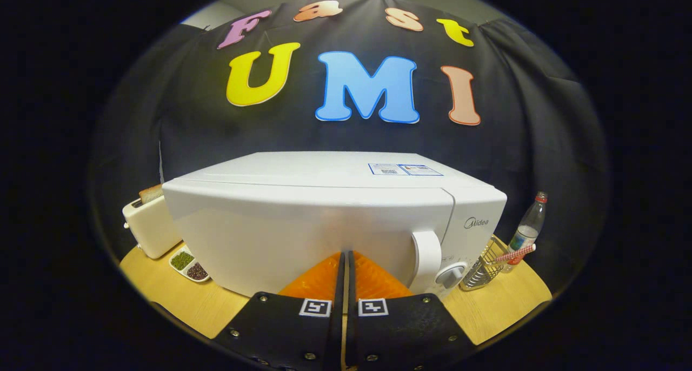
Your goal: Open the microwave, put the food inside, and close the microwave door.
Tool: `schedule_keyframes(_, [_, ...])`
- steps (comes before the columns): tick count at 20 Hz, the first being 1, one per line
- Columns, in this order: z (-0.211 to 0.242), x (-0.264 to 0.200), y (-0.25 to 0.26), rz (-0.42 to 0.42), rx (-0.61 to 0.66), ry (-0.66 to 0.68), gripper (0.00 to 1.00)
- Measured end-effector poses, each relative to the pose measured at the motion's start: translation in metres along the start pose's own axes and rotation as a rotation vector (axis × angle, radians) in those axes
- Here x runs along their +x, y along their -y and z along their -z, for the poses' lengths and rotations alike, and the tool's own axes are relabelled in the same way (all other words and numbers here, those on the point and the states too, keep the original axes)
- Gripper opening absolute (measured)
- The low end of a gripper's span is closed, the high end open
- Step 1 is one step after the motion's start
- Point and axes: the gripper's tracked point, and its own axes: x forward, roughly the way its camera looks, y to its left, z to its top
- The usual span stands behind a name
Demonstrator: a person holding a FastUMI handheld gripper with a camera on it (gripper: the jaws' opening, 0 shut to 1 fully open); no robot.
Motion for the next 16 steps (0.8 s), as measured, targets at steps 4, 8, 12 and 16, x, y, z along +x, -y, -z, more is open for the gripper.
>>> schedule_keyframes(4, [-0.009,-0.023,-0.002,0.014,-0.045,0.019,0.04])
schedule_keyframes(8, [-0.023,-0.061,-0.009,0.009,-0.03,0.061,0.04])
schedule_keyframes(12, [-0.035,-0.104,-0.019,-0.008,-0.013,0.093,0.04])
schedule_keyframes(16, [-0.048,-0.147,-0.022,-0.005,-0.016,0.14,0.04])
